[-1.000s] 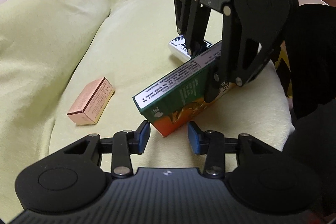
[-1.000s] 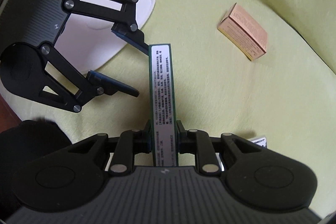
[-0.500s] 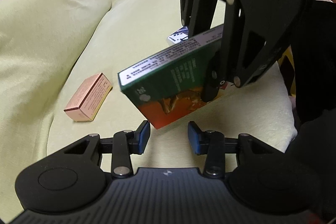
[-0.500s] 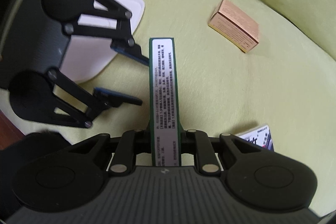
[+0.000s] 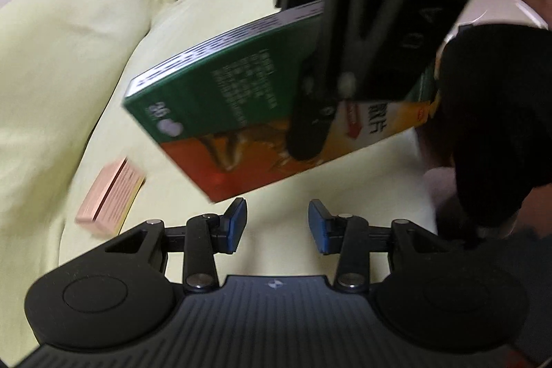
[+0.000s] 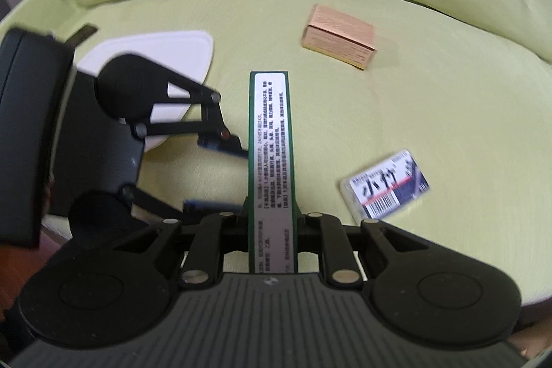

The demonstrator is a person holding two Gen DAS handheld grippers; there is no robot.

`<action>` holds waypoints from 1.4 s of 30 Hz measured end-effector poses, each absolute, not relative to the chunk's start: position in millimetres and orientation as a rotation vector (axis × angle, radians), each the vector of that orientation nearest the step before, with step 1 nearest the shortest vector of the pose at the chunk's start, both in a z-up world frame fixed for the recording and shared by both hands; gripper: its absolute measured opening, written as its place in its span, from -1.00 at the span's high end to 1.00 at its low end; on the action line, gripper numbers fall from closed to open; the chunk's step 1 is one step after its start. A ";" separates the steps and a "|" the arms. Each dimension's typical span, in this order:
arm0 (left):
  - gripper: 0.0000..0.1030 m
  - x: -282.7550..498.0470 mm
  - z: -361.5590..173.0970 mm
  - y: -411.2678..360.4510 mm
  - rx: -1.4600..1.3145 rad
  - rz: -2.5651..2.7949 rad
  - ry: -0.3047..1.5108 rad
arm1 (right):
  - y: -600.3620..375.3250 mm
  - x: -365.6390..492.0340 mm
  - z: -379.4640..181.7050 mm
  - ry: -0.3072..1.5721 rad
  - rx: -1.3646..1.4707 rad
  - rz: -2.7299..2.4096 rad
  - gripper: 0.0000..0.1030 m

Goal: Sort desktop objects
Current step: 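Carry the red-green box with the right gripper over the white basin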

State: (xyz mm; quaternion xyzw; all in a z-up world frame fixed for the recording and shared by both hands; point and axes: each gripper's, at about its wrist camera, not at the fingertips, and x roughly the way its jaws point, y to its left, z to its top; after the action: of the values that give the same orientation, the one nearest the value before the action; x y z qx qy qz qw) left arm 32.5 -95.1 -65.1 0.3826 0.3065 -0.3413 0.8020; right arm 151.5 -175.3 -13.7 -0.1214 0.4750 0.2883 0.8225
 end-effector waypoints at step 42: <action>0.06 3.8 -56.2 -370.8 0.938 -1.185 0.514 | -473.1 15.6 -26.1 0.936 0.286 0.059 0.70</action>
State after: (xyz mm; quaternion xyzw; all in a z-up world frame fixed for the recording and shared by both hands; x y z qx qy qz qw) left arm 3.8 -370.8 -56.2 0.4210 0.2307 -0.5316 0.6979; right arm 15.6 -473.1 -26.1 0.1373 0.4494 0.0285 0.8822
